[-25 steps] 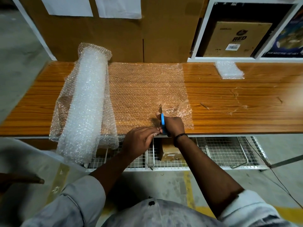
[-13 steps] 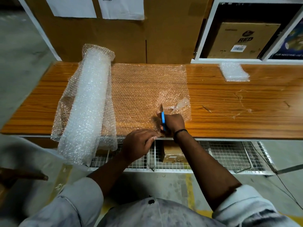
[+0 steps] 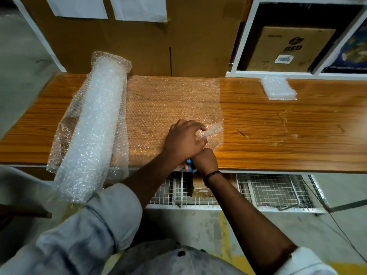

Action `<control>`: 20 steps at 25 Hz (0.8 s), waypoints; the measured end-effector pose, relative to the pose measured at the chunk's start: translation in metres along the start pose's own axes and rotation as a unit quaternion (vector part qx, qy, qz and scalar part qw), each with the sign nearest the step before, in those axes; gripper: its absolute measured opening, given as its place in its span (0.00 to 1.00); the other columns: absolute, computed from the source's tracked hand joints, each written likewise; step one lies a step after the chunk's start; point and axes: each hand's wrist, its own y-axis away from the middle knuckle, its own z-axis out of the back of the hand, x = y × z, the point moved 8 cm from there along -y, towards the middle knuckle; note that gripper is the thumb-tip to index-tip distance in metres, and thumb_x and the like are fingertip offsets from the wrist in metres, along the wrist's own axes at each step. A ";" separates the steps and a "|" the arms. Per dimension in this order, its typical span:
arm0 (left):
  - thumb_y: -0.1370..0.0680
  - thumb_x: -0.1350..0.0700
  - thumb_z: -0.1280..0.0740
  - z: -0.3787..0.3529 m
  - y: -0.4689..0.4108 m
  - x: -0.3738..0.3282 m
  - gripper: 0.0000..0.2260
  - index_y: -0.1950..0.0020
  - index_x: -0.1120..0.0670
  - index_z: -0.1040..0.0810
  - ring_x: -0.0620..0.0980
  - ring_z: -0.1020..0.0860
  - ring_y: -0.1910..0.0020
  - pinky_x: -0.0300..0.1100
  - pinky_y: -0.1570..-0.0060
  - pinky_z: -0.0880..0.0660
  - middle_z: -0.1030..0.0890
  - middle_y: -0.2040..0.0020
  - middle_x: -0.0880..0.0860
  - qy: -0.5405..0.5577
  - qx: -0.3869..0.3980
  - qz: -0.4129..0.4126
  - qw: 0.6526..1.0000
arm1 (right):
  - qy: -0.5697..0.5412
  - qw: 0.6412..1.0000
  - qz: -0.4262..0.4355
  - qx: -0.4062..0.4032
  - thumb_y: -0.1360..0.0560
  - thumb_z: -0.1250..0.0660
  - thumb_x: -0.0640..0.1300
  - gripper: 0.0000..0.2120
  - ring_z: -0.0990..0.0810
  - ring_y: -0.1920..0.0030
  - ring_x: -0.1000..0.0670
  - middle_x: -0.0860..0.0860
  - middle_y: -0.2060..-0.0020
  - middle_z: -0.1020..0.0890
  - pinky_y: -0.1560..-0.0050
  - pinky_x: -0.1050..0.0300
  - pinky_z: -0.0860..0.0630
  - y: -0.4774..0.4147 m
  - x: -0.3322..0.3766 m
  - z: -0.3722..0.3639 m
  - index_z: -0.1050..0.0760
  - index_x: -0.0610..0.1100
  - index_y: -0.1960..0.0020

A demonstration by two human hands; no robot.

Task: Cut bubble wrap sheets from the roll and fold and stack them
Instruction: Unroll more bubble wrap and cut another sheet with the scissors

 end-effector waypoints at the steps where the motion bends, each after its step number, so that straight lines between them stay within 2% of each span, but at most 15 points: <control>1: 0.22 0.42 0.31 -0.016 -0.014 -0.006 0.17 0.35 0.44 0.20 0.53 0.25 0.36 0.50 0.35 0.32 0.18 0.37 0.47 -0.034 0.076 0.008 0.997 | 0.026 1.000 0.014 0.001 0.29 0.35 0.46 0.08 0.15 0.53 0.35 0.37 0.55 0.14 0.54 0.42 0.19 -0.002 0.004 0.000 0.21 0.42 0.59; 3: 0.21 0.40 0.34 -0.038 -0.031 -0.017 0.22 0.28 0.44 0.24 0.55 0.24 0.33 0.52 0.30 0.34 0.18 0.35 0.49 -0.079 0.198 -0.002 0.977 | 0.049 0.998 0.039 -0.012 0.22 0.35 0.43 0.05 0.16 0.50 0.39 0.40 0.51 0.15 0.59 0.53 0.29 -0.001 0.010 0.003 0.21 0.45 0.51; 4: 0.20 0.39 0.36 -0.045 -0.035 -0.019 0.23 0.26 0.44 0.26 0.55 0.24 0.32 0.54 0.27 0.37 0.19 0.33 0.50 -0.091 0.241 -0.008 0.966 | 0.054 0.997 0.045 -0.025 0.21 0.35 0.41 0.06 0.18 0.52 0.42 0.42 0.53 0.16 0.61 0.56 0.33 0.002 0.013 0.007 0.20 0.44 0.47; 6: 0.17 0.39 0.41 -0.056 -0.038 -0.021 0.22 0.25 0.46 0.28 0.55 0.27 0.28 0.58 0.23 0.44 0.22 0.29 0.51 -0.099 0.316 -0.021 0.943 | 0.070 0.996 0.040 -0.039 0.21 0.35 0.39 0.06 0.21 0.62 0.47 0.46 0.61 0.19 0.64 0.56 0.35 0.003 0.010 0.013 0.19 0.41 0.49; 7: 0.16 0.39 0.43 -0.059 -0.038 -0.021 0.22 0.25 0.47 0.27 0.55 0.28 0.28 0.58 0.23 0.45 0.24 0.27 0.51 -0.091 0.348 -0.025 0.933 | 0.074 0.996 0.039 -0.042 0.21 0.35 0.39 0.06 0.22 0.67 0.49 0.46 0.65 0.20 0.65 0.56 0.33 0.002 0.010 0.014 0.19 0.40 0.53; 8: 0.15 0.38 0.44 -0.062 -0.036 -0.017 0.23 0.27 0.48 0.25 0.55 0.27 0.29 0.57 0.24 0.40 0.24 0.27 0.52 -0.064 0.383 -0.018 0.921 | 0.083 0.995 0.042 -0.045 0.22 0.34 0.38 0.06 0.22 0.70 0.51 0.47 0.68 0.20 0.66 0.57 0.31 0.003 0.013 0.015 0.19 0.40 0.55; 10: 0.16 0.37 0.43 -0.061 -0.032 -0.010 0.24 0.33 0.51 0.19 0.53 0.21 0.36 0.52 0.31 0.29 0.18 0.34 0.52 0.075 0.423 0.011 0.903 | 0.089 0.993 0.050 -0.053 0.23 0.33 0.38 0.05 0.22 0.72 0.55 0.47 0.70 0.21 0.72 0.60 0.29 0.003 0.019 0.016 0.20 0.40 0.56; 12: 0.16 0.40 0.39 -0.048 -0.046 0.009 0.20 0.40 0.52 0.15 0.49 0.16 0.46 0.53 0.37 0.23 0.14 0.45 0.51 0.259 0.349 0.056 0.899 | 0.053 0.996 0.026 -0.062 0.25 0.29 0.42 0.08 0.22 0.73 0.54 0.44 0.70 0.18 0.72 0.63 0.29 -0.008 0.018 0.018 0.20 0.39 0.60; 13: 0.16 0.42 0.37 -0.038 -0.054 0.027 0.18 0.43 0.52 0.15 0.48 0.15 0.50 0.55 0.40 0.21 0.13 0.49 0.49 0.315 0.280 0.083 0.903 | 0.031 0.998 0.010 -0.061 0.27 0.27 0.44 0.11 0.21 0.72 0.50 0.40 0.69 0.17 0.68 0.61 0.27 -0.012 0.016 0.018 0.19 0.36 0.62; 14: 0.17 0.44 0.35 -0.027 -0.060 0.046 0.15 0.44 0.52 0.15 0.48 0.15 0.51 0.54 0.43 0.19 0.13 0.50 0.48 0.321 0.206 0.098 0.919 | -0.002 0.999 -0.004 -0.054 0.28 0.27 0.45 0.14 0.20 0.71 0.47 0.38 0.68 0.16 0.65 0.56 0.25 -0.016 0.014 0.017 0.19 0.33 0.62; 15: 0.18 0.46 0.34 -0.018 -0.063 0.067 0.12 0.45 0.51 0.16 0.47 0.16 0.52 0.52 0.45 0.19 0.14 0.50 0.47 0.282 0.139 0.103 0.944 | -0.041 0.998 -0.014 -0.045 0.28 0.26 0.44 0.15 0.20 0.70 0.45 0.37 0.69 0.16 0.64 0.52 0.23 -0.018 0.013 0.015 0.19 0.31 0.62; 17: 0.20 0.51 0.32 -0.007 -0.056 0.103 0.07 0.45 0.49 0.16 0.47 0.17 0.52 0.45 0.49 0.21 0.14 0.49 0.46 0.146 0.074 0.108 0.981 | -0.101 0.994 -0.030 -0.032 0.28 0.24 0.42 0.15 0.20 0.73 0.46 0.40 0.71 0.18 0.67 0.56 0.22 -0.018 0.014 0.012 0.19 0.28 0.61; 20: 0.23 0.53 0.28 -0.018 -0.036 0.127 0.06 0.46 0.47 0.16 0.47 0.18 0.49 0.46 0.48 0.21 0.15 0.47 0.46 0.072 0.080 0.059 0.992 | -0.174 0.984 -0.032 -0.011 0.25 0.23 0.43 0.14 0.24 0.78 0.48 0.42 0.74 0.21 0.73 0.62 0.28 -0.008 0.018 0.001 0.20 0.34 0.63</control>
